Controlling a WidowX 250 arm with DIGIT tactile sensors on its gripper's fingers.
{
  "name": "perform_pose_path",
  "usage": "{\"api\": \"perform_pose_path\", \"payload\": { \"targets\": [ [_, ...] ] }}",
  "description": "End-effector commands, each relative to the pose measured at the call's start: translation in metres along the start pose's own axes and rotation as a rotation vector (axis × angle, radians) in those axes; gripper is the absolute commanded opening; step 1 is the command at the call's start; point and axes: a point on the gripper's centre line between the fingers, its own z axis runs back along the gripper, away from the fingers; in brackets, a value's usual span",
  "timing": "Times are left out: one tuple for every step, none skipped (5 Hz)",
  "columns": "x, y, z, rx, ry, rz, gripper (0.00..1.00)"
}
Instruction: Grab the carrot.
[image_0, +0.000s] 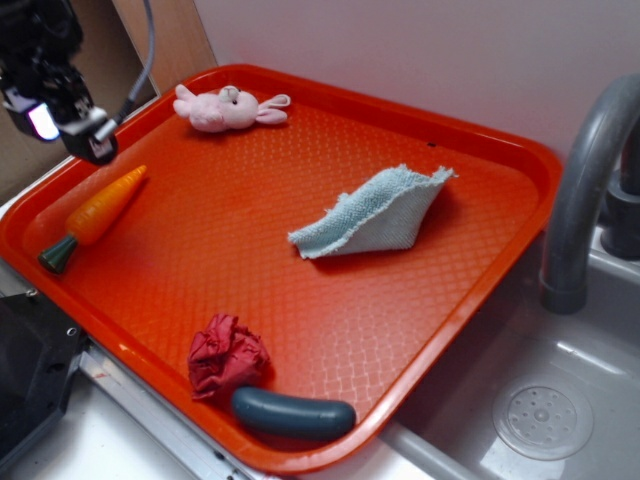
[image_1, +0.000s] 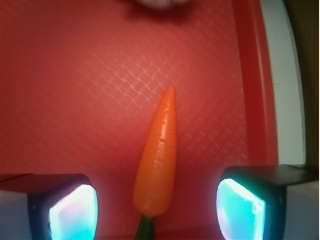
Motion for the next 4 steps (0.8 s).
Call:
{"api": "perform_pose_path", "payload": {
  "targets": [
    [0.0, -0.001, -0.034, 0.085, 0.023, -0.033, 1.0],
    [0.002, -0.002, -0.053, 0.129, 0.056, -0.044, 1.0],
    [0.001, -0.003, -0.065, 0.175, 0.078, -0.042, 1.0],
    [0.0, -0.002, -0.076, 0.197, 0.097, -0.041, 1.0]
  ]
}}
